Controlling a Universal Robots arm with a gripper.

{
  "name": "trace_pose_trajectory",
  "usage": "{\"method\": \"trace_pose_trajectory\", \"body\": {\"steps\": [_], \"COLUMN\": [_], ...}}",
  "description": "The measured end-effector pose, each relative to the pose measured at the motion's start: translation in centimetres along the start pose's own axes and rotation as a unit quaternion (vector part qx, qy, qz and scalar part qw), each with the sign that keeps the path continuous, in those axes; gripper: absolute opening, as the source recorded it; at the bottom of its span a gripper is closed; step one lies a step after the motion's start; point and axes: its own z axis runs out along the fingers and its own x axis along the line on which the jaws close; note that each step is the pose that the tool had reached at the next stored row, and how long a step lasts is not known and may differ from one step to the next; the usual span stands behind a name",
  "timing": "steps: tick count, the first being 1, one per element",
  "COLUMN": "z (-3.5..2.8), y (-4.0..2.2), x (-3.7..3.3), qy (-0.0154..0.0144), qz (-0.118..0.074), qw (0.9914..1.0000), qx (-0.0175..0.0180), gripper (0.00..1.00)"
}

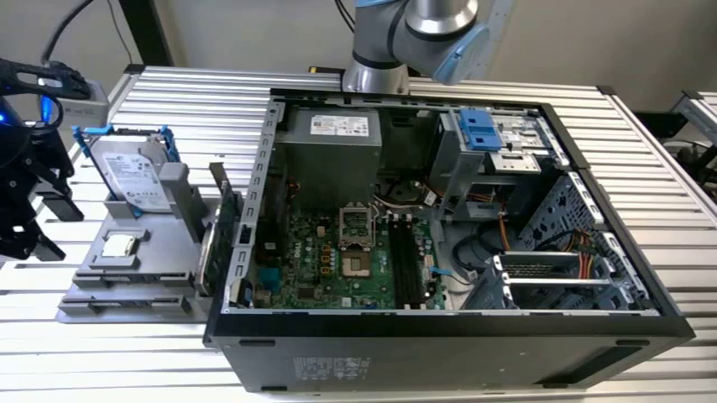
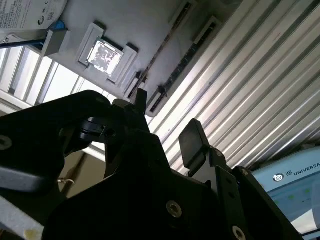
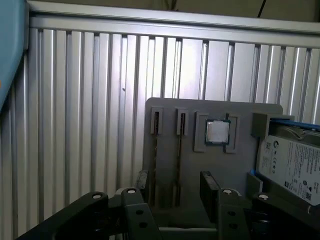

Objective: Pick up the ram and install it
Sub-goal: 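Pick up the ram and move it above insertion slot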

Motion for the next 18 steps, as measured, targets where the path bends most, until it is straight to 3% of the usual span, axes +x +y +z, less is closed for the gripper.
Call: {"method": "trace_pose_trajectory", "body": {"steps": [18], "z": [3.29], "y": [-0.34], "x": [0.13], "qy": [0.0045], "qz": [0.000], "qw": [0.99999], "qx": [-0.0002], "gripper": [1.00]}}
